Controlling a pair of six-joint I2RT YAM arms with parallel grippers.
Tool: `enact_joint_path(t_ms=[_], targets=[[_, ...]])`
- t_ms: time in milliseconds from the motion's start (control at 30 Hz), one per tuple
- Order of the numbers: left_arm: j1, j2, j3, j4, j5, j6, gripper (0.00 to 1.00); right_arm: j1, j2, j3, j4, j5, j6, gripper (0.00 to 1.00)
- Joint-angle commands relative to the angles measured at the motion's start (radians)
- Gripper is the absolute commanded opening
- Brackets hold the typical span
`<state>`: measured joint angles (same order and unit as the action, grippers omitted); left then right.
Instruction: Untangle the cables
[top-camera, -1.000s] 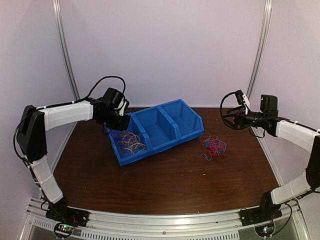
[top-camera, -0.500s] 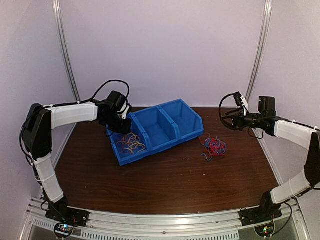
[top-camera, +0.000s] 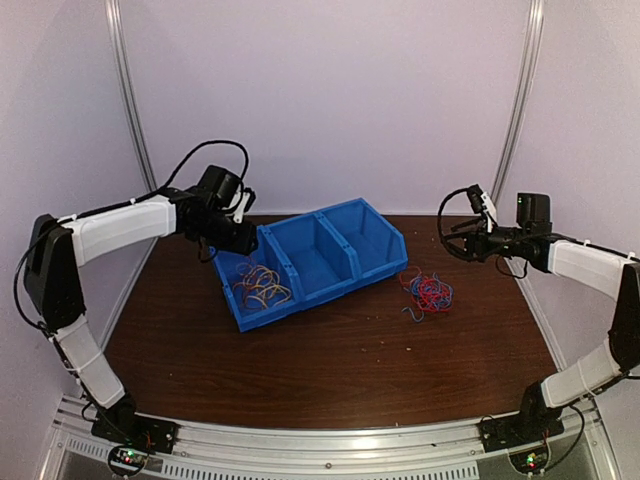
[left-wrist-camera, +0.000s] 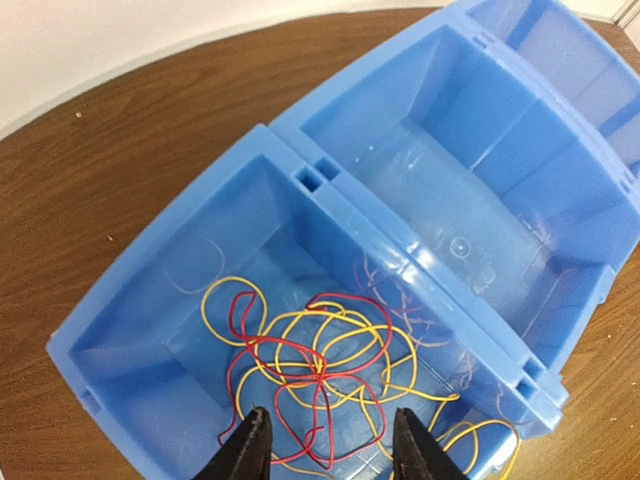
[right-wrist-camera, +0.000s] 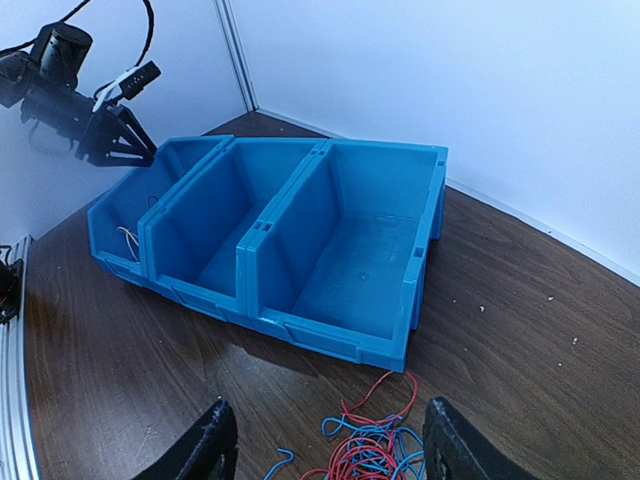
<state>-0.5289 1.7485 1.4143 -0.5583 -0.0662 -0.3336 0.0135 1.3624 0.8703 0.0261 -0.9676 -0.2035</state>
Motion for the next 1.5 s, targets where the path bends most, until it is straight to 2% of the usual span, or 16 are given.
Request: enact_joint_path(t_ms=[0, 67, 167, 267, 333, 433, 533, 800, 933, 1067, 1133, 1200, 1333, 1467], targets=[[0.0, -0.137, 0.04, 0.039, 0.003, 0.054, 0.44, 0.0, -0.007, 0.006, 0.0, 0.001, -0.01, 0.64], [0.0, -0.198, 0.01, 0.108, 0.026, 0.089, 0.45, 0.0, -0.004, 0.006, 0.0, 0.001, -0.011, 0.64], [0.0, -0.255, -0.031, 0.155, -0.033, 0.105, 0.52, -0.001, -0.003, 0.006, -0.001, 0.0, -0.011, 0.64], [0.001, -0.18, 0.02, 0.072, -0.069, 0.058, 0.52, -0.001, -0.002, 0.006, -0.002, 0.001, -0.011, 0.64], [-0.001, -0.117, 0.038, 0.013, -0.072, -0.055, 0.51, -0.001, 0.0, 0.006, -0.001, 0.002, -0.011, 0.64], [-0.022, -0.079, -0.027, 0.058, -0.072, -0.209, 0.52, -0.001, 0.003, 0.007, -0.003, 0.004, -0.012, 0.64], [-0.036, -0.049, -0.065, 0.097, -0.112, -0.289, 0.53, -0.001, 0.0, 0.006, -0.005, 0.005, -0.014, 0.64], [-0.036, 0.061, -0.034, 0.089, -0.189, -0.355, 0.6, -0.001, 0.009, 0.006, -0.004, -0.006, -0.018, 0.64], [-0.032, 0.123, 0.002, 0.076, -0.212, -0.373, 0.59, -0.001, 0.009, 0.009, -0.011, -0.009, -0.025, 0.64], [-0.019, 0.171, 0.031, 0.1, -0.183, -0.387, 0.53, -0.001, 0.005, 0.009, -0.014, -0.012, -0.027, 0.64], [-0.017, 0.183, 0.046, 0.102, -0.192, -0.392, 0.45, -0.001, 0.004, 0.01, -0.015, -0.014, -0.026, 0.64], [-0.017, 0.183, 0.048, 0.116, -0.203, -0.393, 0.35, -0.001, 0.004, 0.01, -0.016, -0.017, -0.025, 0.64], [-0.017, 0.154, 0.048, 0.122, -0.21, -0.379, 0.02, -0.001, 0.002, 0.01, -0.016, -0.017, -0.028, 0.64], [-0.02, 0.082, 0.063, 0.113, -0.218, -0.327, 0.0, -0.001, 0.005, 0.009, -0.017, -0.017, -0.031, 0.64]])
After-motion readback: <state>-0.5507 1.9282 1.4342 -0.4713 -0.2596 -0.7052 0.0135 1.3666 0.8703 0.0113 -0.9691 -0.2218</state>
